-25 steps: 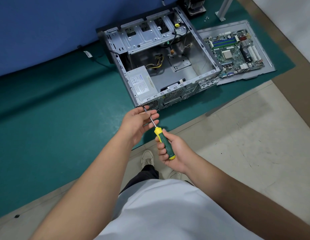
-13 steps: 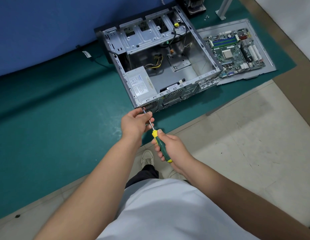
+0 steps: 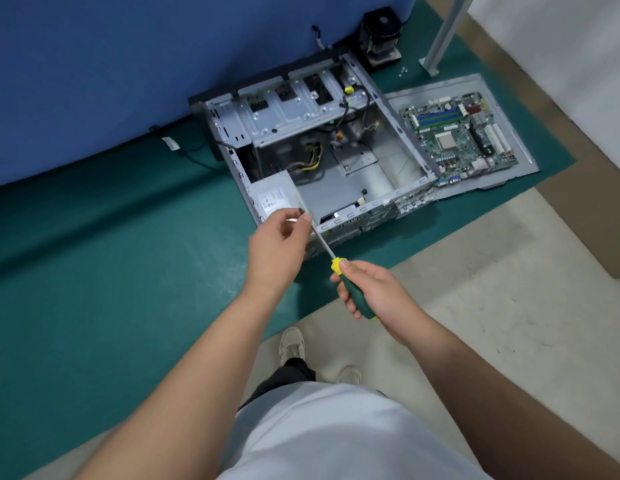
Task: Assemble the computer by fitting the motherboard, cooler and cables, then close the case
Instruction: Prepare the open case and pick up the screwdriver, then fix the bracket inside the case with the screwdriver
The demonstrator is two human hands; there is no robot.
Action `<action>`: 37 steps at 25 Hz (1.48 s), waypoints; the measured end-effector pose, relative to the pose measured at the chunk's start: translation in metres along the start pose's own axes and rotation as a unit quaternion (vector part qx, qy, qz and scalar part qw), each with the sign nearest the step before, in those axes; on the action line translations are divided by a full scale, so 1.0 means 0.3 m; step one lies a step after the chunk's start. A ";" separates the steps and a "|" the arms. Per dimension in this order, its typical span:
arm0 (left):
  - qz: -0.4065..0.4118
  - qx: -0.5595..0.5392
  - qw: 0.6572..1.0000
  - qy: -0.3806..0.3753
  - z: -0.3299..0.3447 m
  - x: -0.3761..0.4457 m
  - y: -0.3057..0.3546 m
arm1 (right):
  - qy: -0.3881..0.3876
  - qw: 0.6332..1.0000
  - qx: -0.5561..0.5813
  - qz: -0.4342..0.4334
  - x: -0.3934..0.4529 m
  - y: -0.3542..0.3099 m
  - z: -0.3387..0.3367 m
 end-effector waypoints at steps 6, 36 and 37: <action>0.233 0.417 0.878 -0.021 0.031 0.311 0.164 | 0.129 0.972 -0.188 -0.055 0.086 -0.314 -0.167; 0.195 0.600 0.776 -0.008 0.149 0.907 0.182 | 0.149 0.794 -0.584 0.079 1.077 -0.591 -0.705; 0.196 0.601 0.775 -0.007 0.150 0.906 0.183 | 0.147 0.799 -0.578 0.076 1.073 -0.589 -0.707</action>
Point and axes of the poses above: each hand's wrist, its own x-axis towards the middle knuckle, its own z-axis out of the palm, y = z × x, the point moved 9 cm from there along x, towards the middle knuckle, and after that the axes turned 6 degrees about x, right-handed, at the moved point
